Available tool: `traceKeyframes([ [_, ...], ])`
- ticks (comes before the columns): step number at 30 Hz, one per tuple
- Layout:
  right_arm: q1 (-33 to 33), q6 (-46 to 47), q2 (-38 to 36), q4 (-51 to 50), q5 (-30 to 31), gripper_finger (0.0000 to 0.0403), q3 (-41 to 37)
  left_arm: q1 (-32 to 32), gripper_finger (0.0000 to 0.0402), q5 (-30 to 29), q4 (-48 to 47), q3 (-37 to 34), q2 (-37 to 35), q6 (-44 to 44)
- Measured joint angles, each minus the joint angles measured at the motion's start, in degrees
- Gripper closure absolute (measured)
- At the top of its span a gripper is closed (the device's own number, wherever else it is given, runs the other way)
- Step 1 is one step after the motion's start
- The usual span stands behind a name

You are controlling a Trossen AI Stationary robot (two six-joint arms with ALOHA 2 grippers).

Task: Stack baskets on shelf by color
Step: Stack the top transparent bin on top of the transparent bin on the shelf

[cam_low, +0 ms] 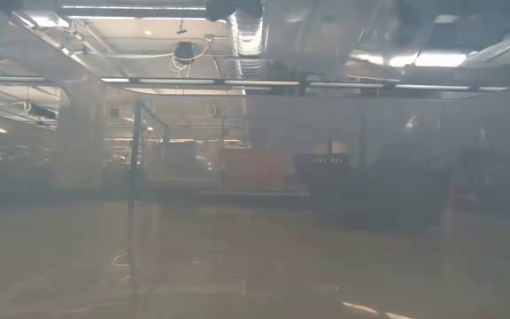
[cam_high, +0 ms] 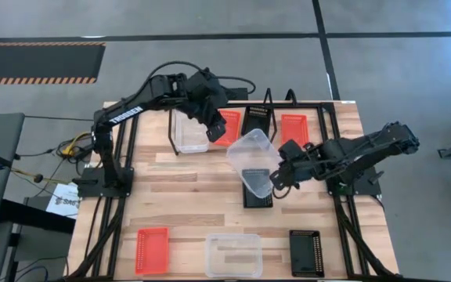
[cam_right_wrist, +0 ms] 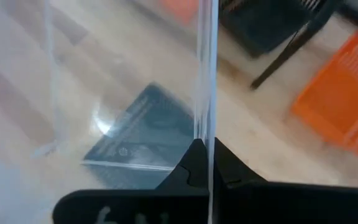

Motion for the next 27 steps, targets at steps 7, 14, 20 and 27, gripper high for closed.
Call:
traceKeyframes([
  [7,-7.74,-13.41,6.08,11.30,-6.00,0.0403,-0.02,-0.62,0.0401,-5.79,-1.31,0.00,0.00,-0.54],
  [14,-11.10,-19.14,9.95,17.68,-11.16,0.0403,-0.07,-0.60,0.0401,-14.62,-12.76,-0.04,0.04,-3.44],
  [20,-11.93,-20.85,8.83,18.90,-10.93,0.0403,-0.04,-0.70,0.0389,-10.55,-13.97,-0.04,0.07,-3.39],
  [27,-14.09,-23.94,7.74,21.88,-9.49,0.0403,0.00,-0.82,0.0339,-8.72,-13.98,-0.09,2.81,-3.87],
])
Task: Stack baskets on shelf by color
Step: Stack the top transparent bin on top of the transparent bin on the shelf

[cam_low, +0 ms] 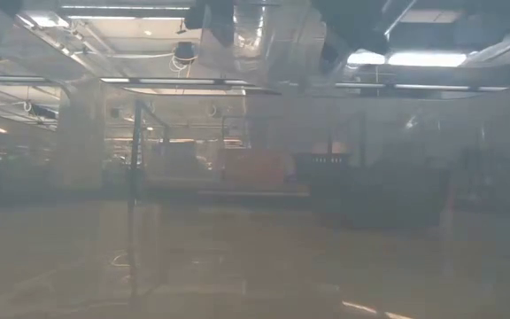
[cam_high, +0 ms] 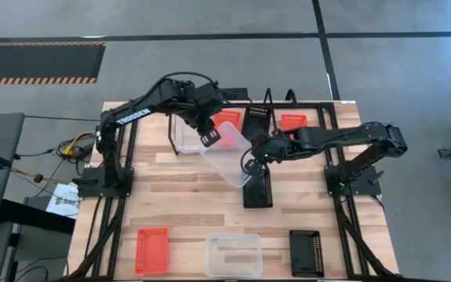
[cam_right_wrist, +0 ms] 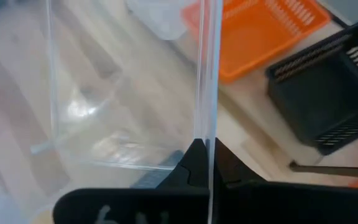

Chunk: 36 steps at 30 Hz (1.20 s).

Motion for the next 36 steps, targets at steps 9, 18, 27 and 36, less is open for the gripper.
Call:
traceKeyframes([
  [9,-2.26,-1.67,0.26,-0.13,-0.99,0.0403,-0.09,0.48,0.0296,-0.72,-0.74,-0.04,2.90,1.86],
  [18,-0.60,0.97,0.20,0.06,-1.17,0.0403,-1.92,2.48,0.0291,-0.12,-0.52,-0.02,2.39,2.12],
  [27,1.11,2.43,0.17,2.28,-1.32,0.0403,-4.74,3.13,0.0291,3.35,-0.23,-0.02,2.28,2.85],
  [36,-2.93,0.71,0.22,3.83,-1.24,0.0403,-6.71,3.10,0.0291,9.28,0.03,-0.02,2.26,2.36],
])
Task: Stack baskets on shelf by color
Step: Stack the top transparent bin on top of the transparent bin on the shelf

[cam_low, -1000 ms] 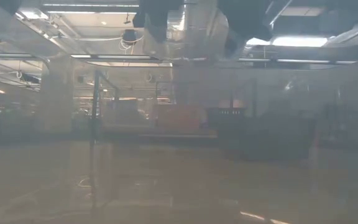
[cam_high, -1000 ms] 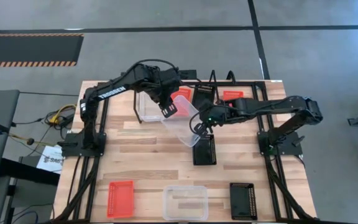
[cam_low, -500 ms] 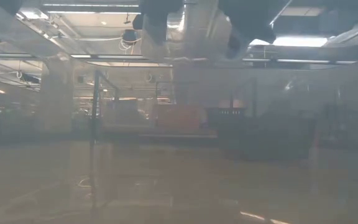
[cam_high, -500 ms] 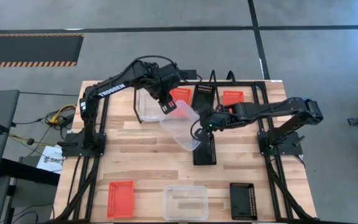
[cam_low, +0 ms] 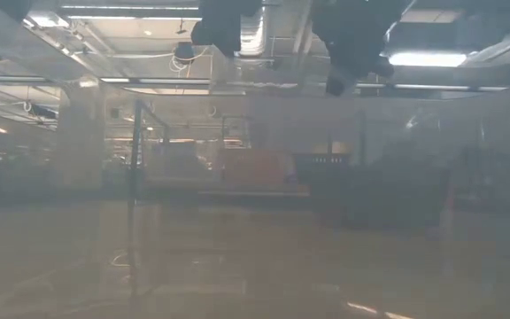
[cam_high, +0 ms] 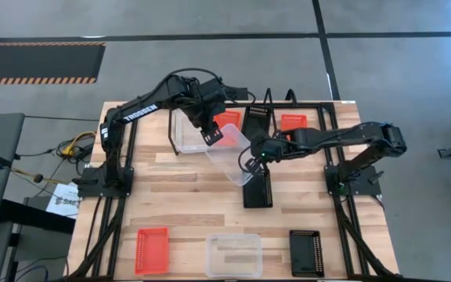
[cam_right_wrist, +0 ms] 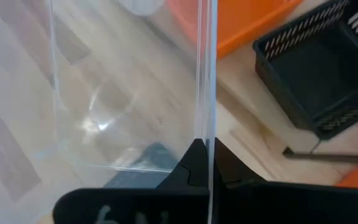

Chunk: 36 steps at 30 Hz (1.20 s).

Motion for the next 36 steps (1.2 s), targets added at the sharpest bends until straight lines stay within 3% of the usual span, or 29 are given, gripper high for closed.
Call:
traceKeyframes([
  [6,-0.31,-0.69,0.00,3.75,-0.01,0.0403,0.00,-0.01,0.0291,-3.29,-0.01,0.04,0.30,-1.24],
  [19,0.43,-0.72,0.00,5.51,-0.14,0.0403,0.00,-0.60,0.0293,-3.68,-2.61,-0.44,6.23,0.22],
  [22,0.83,-0.69,0.00,4.97,-0.33,0.0403,0.00,-1.50,0.0317,-5.06,-2.83,-0.46,7.54,3.97],
  [25,1.44,-1.17,-0.02,5.21,-0.32,0.0400,0.02,-3.61,0.0376,-13.14,-2.73,-0.38,7.91,6.08],
  [28,2.33,-2.20,-0.02,5.35,-0.23,0.0385,0.02,-4.88,0.0392,-17.57,-2.70,-0.31,8.20,6.14],
  [36,3.28,-6.29,-0.02,5.60,-0.29,0.0293,4.21,-5.01,0.0401,-16.01,-2.46,0.11,8.09,4.57],
])
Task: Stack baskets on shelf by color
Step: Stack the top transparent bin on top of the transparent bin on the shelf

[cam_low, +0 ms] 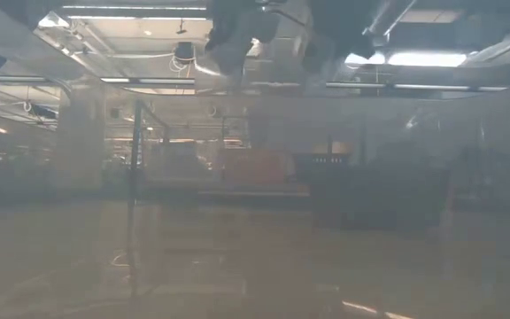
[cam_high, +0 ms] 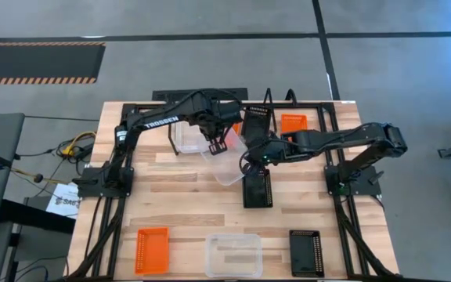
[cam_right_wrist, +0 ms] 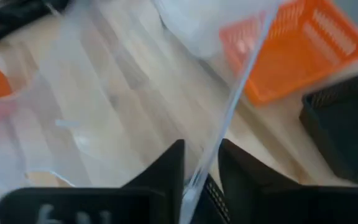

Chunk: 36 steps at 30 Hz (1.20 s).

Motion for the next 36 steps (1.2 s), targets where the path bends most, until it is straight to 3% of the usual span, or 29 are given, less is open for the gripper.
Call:
traceKeyframes([
  [7,-0.16,-4.38,-0.02,-2.01,0.31,0.0195,8.86,-0.40,0.0401,1.80,0.12,0.05,-0.23,0.25],
  [12,-0.47,-5.00,-0.26,-13.56,0.29,0.0168,18.99,-0.89,0.0401,1.74,0.05,0.02,-1.66,2.67],
  [17,0.23,-2.17,-0.34,-30.42,0.62,0.0182,26.15,-0.27,0.0401,0.32,-0.16,-0.04,-7.27,6.46],
  [23,3.52,4.34,-0.25,-45.48,0.51,0.0209,27.75,5.08,0.0401,-4.50,-0.10,-0.02,-15.29,11.12],
  [31,7.13,9.77,0.06,-46.89,1.56,0.0255,27.07,15.68,0.0401,10.45,-0.12,-0.02,-18.71,25.15],
  [36,7.72,10.62,0.02,-45.67,2.13,0.0278,27.07,19.42,0.0401,12.66,-0.01,-0.31,-17.20,33.20],
])
